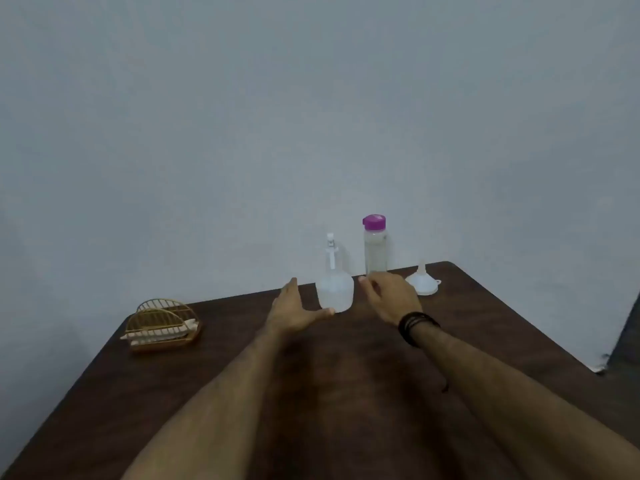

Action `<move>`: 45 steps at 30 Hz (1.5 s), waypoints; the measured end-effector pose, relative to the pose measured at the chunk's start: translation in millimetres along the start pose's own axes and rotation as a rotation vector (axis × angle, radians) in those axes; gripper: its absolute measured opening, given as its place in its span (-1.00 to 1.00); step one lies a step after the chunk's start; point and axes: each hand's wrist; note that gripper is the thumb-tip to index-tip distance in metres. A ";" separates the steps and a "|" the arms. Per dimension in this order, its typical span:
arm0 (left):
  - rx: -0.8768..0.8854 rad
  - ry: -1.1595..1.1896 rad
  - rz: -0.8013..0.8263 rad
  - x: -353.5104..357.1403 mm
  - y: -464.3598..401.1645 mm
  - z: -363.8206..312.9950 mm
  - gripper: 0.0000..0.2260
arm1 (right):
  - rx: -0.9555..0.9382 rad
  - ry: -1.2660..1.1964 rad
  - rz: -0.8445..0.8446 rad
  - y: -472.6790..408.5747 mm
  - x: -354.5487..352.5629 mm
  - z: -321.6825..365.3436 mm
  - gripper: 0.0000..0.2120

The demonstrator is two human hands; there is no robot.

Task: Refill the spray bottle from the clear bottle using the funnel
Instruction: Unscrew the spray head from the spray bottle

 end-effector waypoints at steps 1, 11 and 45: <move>-0.026 0.051 -0.016 8.4 -4.3 0.0 0.15 | 0.105 -0.066 -0.034 -0.5 9.8 -13.1 -0.68; -0.070 0.393 -0.213 69.9 -71.8 3.5 0.20 | 0.452 -0.519 0.009 -51.2 83.8 -68.2 -0.02; -0.107 0.281 -0.447 -1.4 166.9 83.3 -0.05 | 0.250 -0.472 0.115 111.4 46.3 28.1 -0.18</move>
Point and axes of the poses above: each hand's wrist, its own y-axis away from the middle knuckle, its own x-axis out of the palm, z = x × y, and after that the axes turned 2 degrees about y, right-handed
